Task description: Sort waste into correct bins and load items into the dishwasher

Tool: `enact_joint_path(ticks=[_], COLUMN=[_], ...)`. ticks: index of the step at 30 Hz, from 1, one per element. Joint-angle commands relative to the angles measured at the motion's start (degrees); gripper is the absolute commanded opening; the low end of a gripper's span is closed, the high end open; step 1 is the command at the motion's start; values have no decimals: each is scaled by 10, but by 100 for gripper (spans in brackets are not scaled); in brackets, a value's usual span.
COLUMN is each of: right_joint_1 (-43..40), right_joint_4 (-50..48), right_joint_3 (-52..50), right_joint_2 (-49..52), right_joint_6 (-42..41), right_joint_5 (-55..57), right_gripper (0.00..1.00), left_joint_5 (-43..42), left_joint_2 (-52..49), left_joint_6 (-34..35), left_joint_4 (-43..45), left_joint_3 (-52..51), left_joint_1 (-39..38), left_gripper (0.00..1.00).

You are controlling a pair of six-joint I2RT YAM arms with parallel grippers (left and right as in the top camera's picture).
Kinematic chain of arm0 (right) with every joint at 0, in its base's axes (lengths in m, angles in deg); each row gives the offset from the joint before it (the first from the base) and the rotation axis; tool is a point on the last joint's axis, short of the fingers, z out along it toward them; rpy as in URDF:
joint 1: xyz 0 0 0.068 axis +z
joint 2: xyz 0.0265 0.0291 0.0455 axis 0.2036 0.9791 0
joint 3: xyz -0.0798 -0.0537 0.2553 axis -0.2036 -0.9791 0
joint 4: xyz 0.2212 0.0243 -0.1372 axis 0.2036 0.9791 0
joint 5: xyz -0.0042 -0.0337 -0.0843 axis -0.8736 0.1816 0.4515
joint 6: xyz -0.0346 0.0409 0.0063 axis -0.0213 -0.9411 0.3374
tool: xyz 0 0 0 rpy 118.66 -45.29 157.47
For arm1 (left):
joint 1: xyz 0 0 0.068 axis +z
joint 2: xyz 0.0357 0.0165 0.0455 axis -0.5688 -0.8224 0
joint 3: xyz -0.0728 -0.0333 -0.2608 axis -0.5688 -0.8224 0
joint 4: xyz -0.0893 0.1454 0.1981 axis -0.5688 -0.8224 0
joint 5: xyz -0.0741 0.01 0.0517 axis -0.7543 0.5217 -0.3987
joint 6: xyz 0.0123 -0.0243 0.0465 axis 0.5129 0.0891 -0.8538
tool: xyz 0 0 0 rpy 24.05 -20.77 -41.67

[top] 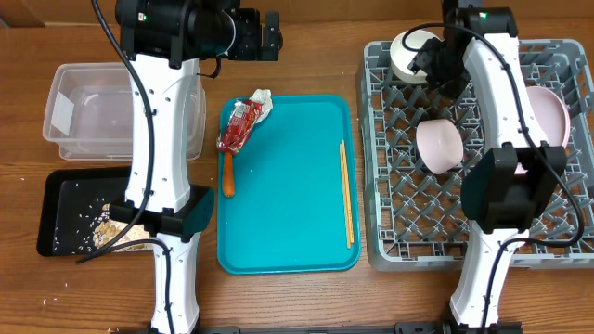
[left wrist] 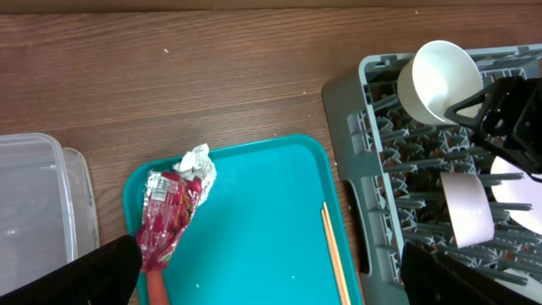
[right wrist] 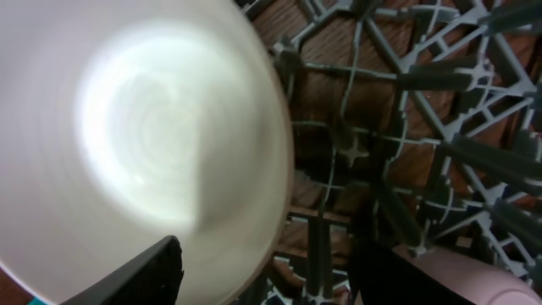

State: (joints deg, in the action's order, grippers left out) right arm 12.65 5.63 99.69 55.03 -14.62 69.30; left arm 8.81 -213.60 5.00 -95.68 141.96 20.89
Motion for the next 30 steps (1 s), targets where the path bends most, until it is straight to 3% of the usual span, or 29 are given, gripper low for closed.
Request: enact_joint_path(ticks=[1,5,12,15,27,29,30], right_joint_1=[-4,-4,-4,-4,-4,-4,-5], right_joint_4=[-8,-17,-22,-22,-35,-35,-35], right_joint_3=[4,4,4,4,3,3,3], right_joint_2=[7,7,15,19,23,25,25], right_joint_6=[-7,-7,-33,-33,-58,-58,-58], right_joint_5=[15,29,29,29,29,29,29], right_gripper=[66,49,46,33,30,9,4], left_joint_5=[-3,-3,-3,-3,-3,-3,-3], left_joint_2=[-3,-3,-3,-3,-3,-3,-3], left_joint_6=[0,0,0,0,0,0,0], left_joint_4=[-1,-1,-1,-1,-1,-1,-1], left_joint_3=[2,2,2,2,2,2,2], left_joint_1=[-1,-1,-1,-1,-1,-1,-1], left_gripper=[100,100,100,100,100,100,100])
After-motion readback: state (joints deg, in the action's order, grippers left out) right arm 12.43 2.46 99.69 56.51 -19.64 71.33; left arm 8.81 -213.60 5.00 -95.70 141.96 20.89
